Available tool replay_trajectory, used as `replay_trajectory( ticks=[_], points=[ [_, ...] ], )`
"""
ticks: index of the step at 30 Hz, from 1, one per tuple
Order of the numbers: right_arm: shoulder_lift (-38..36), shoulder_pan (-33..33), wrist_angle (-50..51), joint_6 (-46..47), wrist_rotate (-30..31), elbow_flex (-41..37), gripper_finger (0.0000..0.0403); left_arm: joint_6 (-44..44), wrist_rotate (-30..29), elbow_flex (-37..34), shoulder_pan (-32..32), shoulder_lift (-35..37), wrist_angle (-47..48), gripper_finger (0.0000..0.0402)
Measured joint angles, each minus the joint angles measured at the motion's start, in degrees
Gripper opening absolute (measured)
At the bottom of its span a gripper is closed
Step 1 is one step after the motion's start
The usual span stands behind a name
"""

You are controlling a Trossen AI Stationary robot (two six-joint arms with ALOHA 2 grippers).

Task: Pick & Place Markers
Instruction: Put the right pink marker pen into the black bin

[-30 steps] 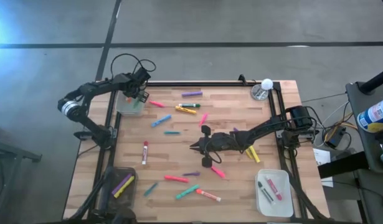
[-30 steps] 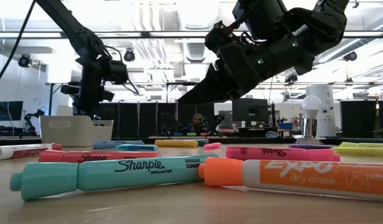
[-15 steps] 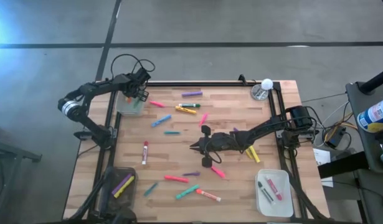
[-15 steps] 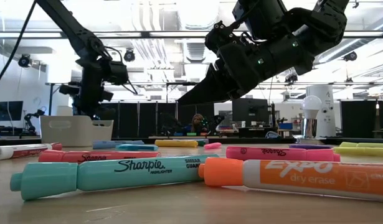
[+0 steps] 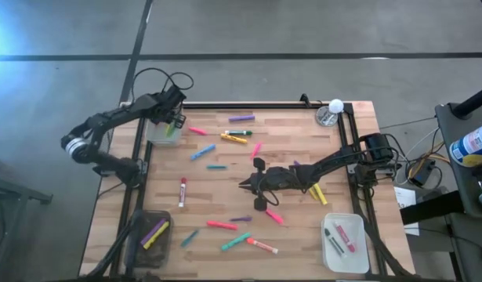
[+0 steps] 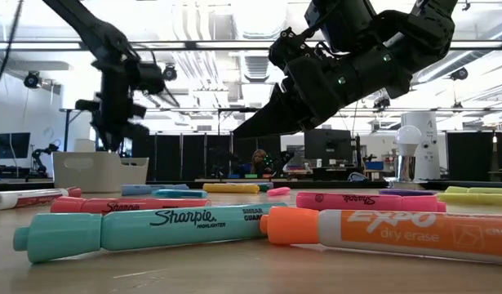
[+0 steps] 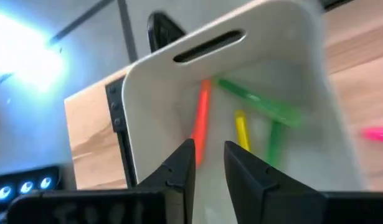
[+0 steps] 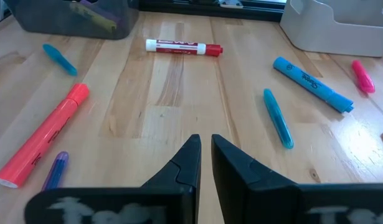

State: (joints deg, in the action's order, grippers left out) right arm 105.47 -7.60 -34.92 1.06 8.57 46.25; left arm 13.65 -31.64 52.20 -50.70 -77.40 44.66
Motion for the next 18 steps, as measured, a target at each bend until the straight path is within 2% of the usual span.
replay_trajectory(
  ticks=[4, 9, 14, 18],
  points=[
    [0.00, 0.00, -0.06, 0.02, 0.01, 0.16, 0.0031, -0.26, 1.83, -2.09, 4.68, 6.78, -1.68, 0.0080],
    [-0.11, 0.00, -0.45, 0.11, 0.04, 0.18, 0.0031, -0.16, 7.53, -7.26, 13.94, 15.55, -9.58, 0.0080],
    [-0.11, 0.00, -0.61, 0.26, 0.42, 0.18, 0.0031, -1.29, 10.60, -15.00, 25.18, 21.75, -25.10, 0.0066],
    [-0.11, 0.00, -0.59, 0.33, 0.42, 0.21, 0.0031, -1.67, 11.32, -23.18, 33.21, 23.74, -43.88, 0.0048]
  ],
)
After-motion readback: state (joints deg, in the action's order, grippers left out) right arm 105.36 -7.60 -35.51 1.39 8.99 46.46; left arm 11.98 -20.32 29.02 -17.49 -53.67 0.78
